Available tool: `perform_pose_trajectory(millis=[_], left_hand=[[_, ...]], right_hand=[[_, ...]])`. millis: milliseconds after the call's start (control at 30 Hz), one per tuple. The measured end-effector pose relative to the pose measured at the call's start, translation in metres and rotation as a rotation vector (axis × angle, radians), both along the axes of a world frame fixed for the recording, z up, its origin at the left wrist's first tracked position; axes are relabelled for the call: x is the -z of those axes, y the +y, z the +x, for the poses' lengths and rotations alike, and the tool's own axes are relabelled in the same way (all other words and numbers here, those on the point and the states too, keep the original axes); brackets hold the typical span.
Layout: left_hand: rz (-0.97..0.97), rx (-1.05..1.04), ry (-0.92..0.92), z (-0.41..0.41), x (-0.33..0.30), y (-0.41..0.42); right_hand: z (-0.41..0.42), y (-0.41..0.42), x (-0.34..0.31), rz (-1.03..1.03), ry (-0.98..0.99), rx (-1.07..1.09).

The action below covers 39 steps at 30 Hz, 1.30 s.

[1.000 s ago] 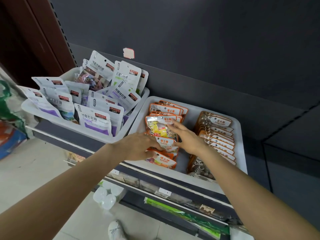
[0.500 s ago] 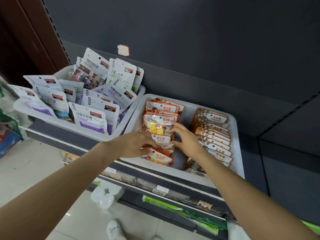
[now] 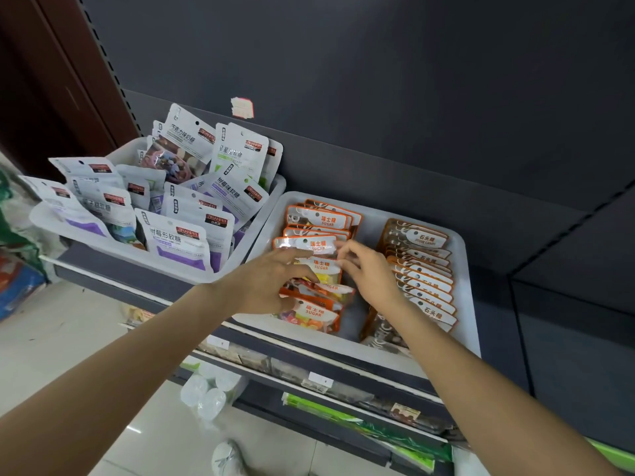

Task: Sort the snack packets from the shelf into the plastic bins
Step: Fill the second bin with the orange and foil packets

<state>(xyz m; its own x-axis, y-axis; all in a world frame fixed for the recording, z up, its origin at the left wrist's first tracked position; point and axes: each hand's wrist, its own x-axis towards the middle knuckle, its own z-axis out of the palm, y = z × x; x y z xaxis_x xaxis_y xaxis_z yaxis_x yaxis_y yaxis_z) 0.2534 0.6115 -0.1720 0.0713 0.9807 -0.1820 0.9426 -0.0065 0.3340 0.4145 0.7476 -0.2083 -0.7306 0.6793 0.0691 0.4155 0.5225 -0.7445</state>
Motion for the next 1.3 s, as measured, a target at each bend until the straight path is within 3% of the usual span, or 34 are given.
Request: perform_pose_trajectory(millis=[133,200,333,500,633,733,867,1300], left_hand=[[-0.072,-0.022,0.081,0.008,-0.004,0.013],[-0.017,-0.033,0.116,0.007,-0.001,0.012],[-0.048,-0.135,-0.049,0.009,0.0,0.007],[-0.085,-0.039,0.108,0.007,-0.004,0.009],[-0.144,-0.096,0.154,0.004,-0.002,0.009],[-0.176,-0.16,0.171,0.0,0.003,0.014],[-0.159,-0.219,0.257,0.003,0.006,0.024],[-0.134,-0.199,0.442,-0.008,0.006,0.033]], right_hand=[[0.003,-0.002,-0.009,-0.089,0.006,-0.039],[0.005,-0.002,-0.013,-0.13,-0.028,-0.09],[0.004,-0.004,-0.014,-0.31,-0.037,-0.17],[0.003,-0.002,-0.016,-0.38,-0.009,-0.119],[0.005,0.003,-0.015,-0.237,-0.016,0.053],[0.008,0.003,-0.007,-0.06,-0.191,0.098],[0.011,-0.004,0.017,0.005,-0.399,0.084],[0.002,0.003,0.037,-0.095,-0.459,0.137]])
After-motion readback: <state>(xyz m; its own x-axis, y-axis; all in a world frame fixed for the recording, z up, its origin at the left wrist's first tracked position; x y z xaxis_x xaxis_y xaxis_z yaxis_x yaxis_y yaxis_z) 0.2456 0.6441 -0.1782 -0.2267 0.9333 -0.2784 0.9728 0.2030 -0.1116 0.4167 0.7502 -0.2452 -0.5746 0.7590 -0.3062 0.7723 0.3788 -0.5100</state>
